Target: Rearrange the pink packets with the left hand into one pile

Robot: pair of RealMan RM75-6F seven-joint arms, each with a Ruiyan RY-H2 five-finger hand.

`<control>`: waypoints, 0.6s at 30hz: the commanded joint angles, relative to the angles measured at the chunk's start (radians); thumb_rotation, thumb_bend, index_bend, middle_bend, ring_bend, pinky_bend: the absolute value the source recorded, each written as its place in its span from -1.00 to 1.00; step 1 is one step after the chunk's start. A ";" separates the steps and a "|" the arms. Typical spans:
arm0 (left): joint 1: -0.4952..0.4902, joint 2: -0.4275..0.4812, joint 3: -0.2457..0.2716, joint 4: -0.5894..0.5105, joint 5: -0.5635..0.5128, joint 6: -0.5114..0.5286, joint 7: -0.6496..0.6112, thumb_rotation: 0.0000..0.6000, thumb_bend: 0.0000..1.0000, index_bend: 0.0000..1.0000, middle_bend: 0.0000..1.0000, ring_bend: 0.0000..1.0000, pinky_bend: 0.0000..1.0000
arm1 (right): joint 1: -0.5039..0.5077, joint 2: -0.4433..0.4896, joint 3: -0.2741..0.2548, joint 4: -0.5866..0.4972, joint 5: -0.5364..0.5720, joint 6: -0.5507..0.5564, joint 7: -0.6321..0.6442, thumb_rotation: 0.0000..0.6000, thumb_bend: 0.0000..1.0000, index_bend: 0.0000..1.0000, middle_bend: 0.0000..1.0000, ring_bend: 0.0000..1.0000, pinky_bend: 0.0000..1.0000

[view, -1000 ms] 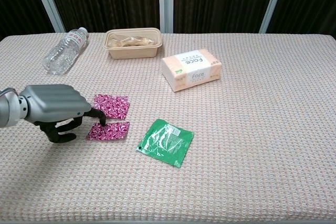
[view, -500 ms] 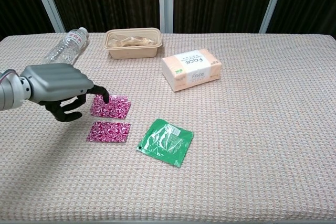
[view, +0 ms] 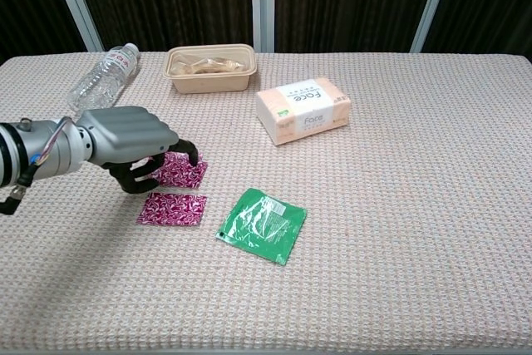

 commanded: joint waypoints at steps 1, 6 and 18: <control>-0.010 -0.005 0.010 0.009 -0.031 -0.018 0.025 1.00 -0.03 -0.43 0.76 0.65 0.90 | -0.001 0.000 0.000 0.002 0.001 0.001 0.002 1.00 -0.82 -0.80 -0.77 -1.00 -1.00; -0.006 0.015 0.029 -0.009 -0.079 -0.010 0.060 1.00 -0.03 -0.43 0.76 0.65 0.90 | -0.002 -0.001 0.000 0.005 0.003 0.000 0.006 1.00 -0.83 -0.80 -0.77 -1.00 -1.00; 0.030 0.098 0.078 -0.074 -0.118 0.044 0.084 1.00 -0.03 -0.43 0.76 0.65 0.89 | 0.000 -0.003 0.001 0.001 -0.006 0.003 0.004 1.00 -0.82 -0.80 -0.77 -1.00 -1.00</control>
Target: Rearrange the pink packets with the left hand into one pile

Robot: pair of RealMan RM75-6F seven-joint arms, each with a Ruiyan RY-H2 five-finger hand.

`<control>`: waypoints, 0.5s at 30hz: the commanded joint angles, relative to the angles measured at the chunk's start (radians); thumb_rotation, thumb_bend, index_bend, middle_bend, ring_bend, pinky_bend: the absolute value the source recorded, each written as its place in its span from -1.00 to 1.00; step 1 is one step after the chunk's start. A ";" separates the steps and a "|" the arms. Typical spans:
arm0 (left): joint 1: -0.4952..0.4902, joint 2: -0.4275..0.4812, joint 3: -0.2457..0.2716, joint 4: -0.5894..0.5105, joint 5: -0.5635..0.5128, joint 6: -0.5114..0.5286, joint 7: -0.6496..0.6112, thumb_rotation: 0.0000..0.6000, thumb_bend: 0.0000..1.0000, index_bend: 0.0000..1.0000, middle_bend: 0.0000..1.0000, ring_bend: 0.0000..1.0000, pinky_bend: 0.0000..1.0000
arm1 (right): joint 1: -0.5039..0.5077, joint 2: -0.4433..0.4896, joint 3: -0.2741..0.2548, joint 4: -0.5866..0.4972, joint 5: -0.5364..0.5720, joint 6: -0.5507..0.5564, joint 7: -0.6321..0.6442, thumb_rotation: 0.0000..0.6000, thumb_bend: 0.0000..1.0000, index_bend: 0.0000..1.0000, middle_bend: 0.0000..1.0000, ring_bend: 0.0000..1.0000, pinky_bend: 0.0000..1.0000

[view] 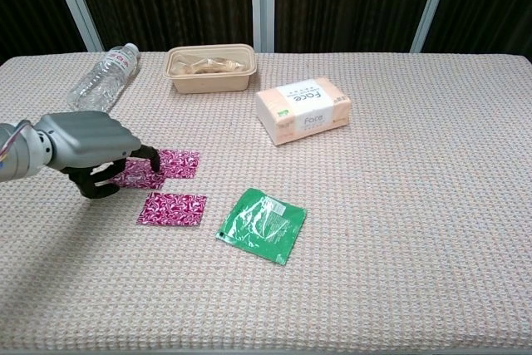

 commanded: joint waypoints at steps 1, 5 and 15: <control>0.008 0.016 0.013 -0.007 -0.010 0.006 0.005 1.00 -0.03 -0.43 0.76 0.65 0.88 | 0.000 0.001 0.001 -0.003 -0.001 0.002 -0.002 1.00 -0.82 -0.80 -0.77 -1.00 -1.00; 0.019 0.039 0.026 -0.017 -0.018 0.017 0.005 1.00 -0.03 -0.43 0.76 0.65 0.88 | -0.001 0.002 0.000 -0.007 -0.002 0.004 -0.005 1.00 -0.82 -0.80 -0.77 -1.00 -1.00; 0.032 0.090 0.028 -0.064 -0.012 0.054 0.001 1.00 -0.03 -0.43 0.76 0.65 0.88 | -0.003 0.002 0.000 -0.010 -0.008 0.011 -0.004 1.00 -0.82 -0.80 -0.77 -1.00 -1.00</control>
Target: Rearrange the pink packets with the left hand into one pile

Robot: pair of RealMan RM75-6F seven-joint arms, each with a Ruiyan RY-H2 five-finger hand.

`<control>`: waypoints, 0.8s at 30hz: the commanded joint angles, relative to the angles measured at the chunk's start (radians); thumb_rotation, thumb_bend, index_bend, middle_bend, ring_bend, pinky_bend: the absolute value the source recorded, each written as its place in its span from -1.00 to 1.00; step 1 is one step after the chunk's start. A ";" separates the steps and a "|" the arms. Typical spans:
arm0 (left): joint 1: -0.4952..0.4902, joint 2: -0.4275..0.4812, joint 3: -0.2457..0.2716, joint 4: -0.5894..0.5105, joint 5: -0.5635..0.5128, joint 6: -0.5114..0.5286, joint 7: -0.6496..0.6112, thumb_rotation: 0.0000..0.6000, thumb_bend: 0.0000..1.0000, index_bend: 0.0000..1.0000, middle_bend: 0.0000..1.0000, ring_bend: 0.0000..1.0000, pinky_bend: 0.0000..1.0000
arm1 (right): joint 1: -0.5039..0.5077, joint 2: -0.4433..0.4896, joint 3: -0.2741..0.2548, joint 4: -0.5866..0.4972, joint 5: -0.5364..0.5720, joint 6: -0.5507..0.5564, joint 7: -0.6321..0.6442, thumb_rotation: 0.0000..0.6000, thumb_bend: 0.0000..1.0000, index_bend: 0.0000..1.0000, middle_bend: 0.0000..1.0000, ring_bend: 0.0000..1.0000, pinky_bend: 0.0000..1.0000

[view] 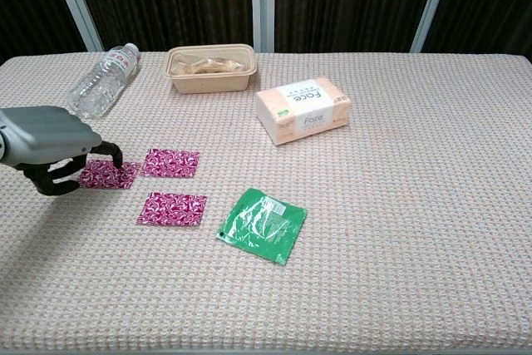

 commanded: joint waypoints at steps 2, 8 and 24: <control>0.006 0.006 -0.029 -0.022 0.011 0.032 -0.028 1.00 -0.03 -0.43 0.76 0.65 0.88 | -0.002 0.001 0.000 0.000 0.000 0.002 0.001 1.00 -0.82 -0.80 -0.77 -1.00 -1.00; -0.004 -0.077 -0.106 0.044 0.007 0.043 -0.101 1.00 -0.18 -0.41 0.76 0.65 0.88 | -0.001 0.002 -0.001 0.000 -0.002 0.001 0.004 1.00 -0.83 -0.80 -0.77 -1.00 -1.00; -0.056 -0.269 -0.183 0.221 -0.161 0.018 -0.060 1.00 -0.48 -0.30 0.77 0.66 0.88 | -0.003 0.001 0.000 0.013 0.010 -0.006 0.013 1.00 -0.82 -0.80 -0.77 -1.00 -1.00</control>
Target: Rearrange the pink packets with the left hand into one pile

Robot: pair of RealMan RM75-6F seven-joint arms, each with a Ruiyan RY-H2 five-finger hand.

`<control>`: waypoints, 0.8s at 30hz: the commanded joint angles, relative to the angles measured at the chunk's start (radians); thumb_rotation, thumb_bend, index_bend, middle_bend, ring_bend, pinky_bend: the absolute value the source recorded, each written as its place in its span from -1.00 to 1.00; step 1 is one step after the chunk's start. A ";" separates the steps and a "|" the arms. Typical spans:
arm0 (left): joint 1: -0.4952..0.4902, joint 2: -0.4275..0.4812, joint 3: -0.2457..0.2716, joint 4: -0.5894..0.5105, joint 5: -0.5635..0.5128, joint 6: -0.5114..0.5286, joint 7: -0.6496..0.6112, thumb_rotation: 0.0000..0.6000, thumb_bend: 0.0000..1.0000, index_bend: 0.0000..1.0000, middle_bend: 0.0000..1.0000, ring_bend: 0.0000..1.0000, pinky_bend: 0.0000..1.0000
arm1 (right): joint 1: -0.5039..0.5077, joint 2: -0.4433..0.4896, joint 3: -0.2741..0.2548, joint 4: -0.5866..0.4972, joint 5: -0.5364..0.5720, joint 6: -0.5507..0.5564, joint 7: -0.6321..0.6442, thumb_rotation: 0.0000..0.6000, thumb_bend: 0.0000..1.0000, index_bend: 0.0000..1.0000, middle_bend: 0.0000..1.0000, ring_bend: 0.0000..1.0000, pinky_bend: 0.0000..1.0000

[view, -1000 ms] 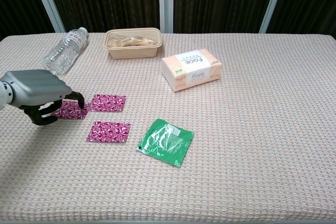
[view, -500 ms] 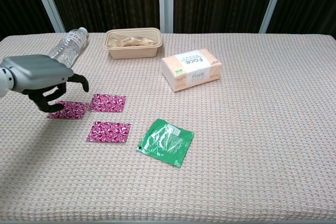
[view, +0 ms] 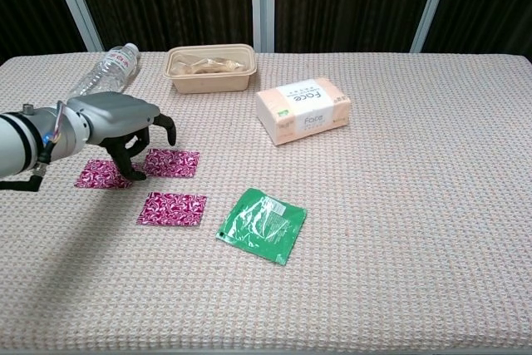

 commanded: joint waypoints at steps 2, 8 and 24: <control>-0.010 -0.029 -0.012 0.024 -0.038 0.002 0.022 1.00 -0.48 -0.30 0.77 0.66 0.88 | -0.001 0.000 0.000 0.002 0.002 -0.001 0.002 1.00 -0.83 -0.80 -0.77 -1.00 -1.00; -0.024 -0.058 -0.019 0.058 -0.071 -0.008 0.042 1.00 -0.49 -0.30 0.77 0.66 0.88 | -0.002 0.001 0.000 0.005 0.005 -0.002 0.005 1.00 -0.83 -0.80 -0.77 -1.00 -1.00; -0.025 -0.080 -0.017 0.085 -0.063 0.003 0.046 1.00 -0.48 -0.10 0.78 0.67 0.88 | -0.005 0.001 0.000 0.011 0.009 -0.004 0.010 1.00 -0.83 -0.80 -0.77 -1.00 -1.00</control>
